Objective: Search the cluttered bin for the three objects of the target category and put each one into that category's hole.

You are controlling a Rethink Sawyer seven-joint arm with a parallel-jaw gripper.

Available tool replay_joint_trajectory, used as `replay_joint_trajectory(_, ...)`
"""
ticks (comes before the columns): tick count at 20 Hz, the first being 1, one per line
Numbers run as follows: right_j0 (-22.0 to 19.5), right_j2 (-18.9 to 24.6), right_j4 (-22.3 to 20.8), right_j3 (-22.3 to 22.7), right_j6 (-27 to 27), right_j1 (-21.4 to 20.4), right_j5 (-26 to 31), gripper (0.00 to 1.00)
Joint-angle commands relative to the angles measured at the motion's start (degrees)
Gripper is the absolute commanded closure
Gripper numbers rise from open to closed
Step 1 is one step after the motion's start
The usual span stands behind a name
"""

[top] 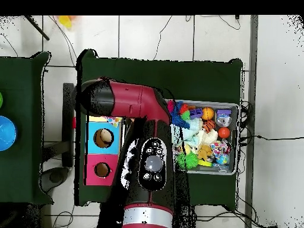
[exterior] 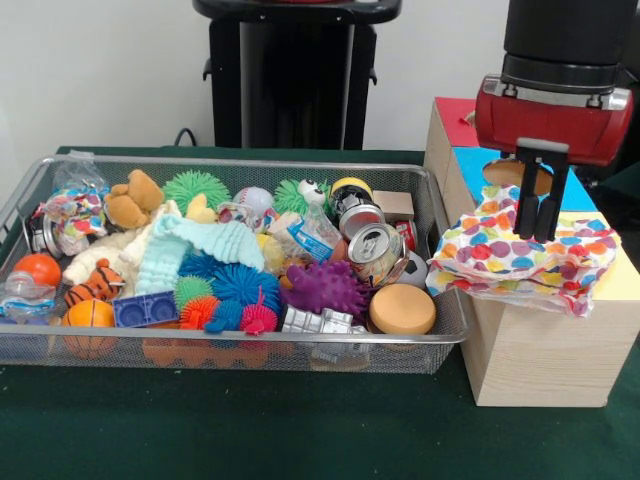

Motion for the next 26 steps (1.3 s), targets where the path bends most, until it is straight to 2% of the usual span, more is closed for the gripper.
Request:
replay_joint_trajectory(1, -2.33, 5.96, -2.20, 6.05, 1.11, 2.99, -2.91, 1.00)
replay_joint_trajectory(6, -2.64, 6.32, -2.52, 4.90, 1.02, 4.06, -3.17, 1.00)
replay_joint_trajectory(12, -3.76, 8.21, -2.75, 5.31, 0.19, 5.30, -6.27, 1.00)
replay_joint_trajectory(19, -3.93, 8.55, -3.07, 4.54, 0.26, 6.08, -6.36, 1.00)
replay_joint_trajectory(26, -1.43, 6.95, -2.25, 8.46, 4.03, 3.25, -6.23, 1.00)
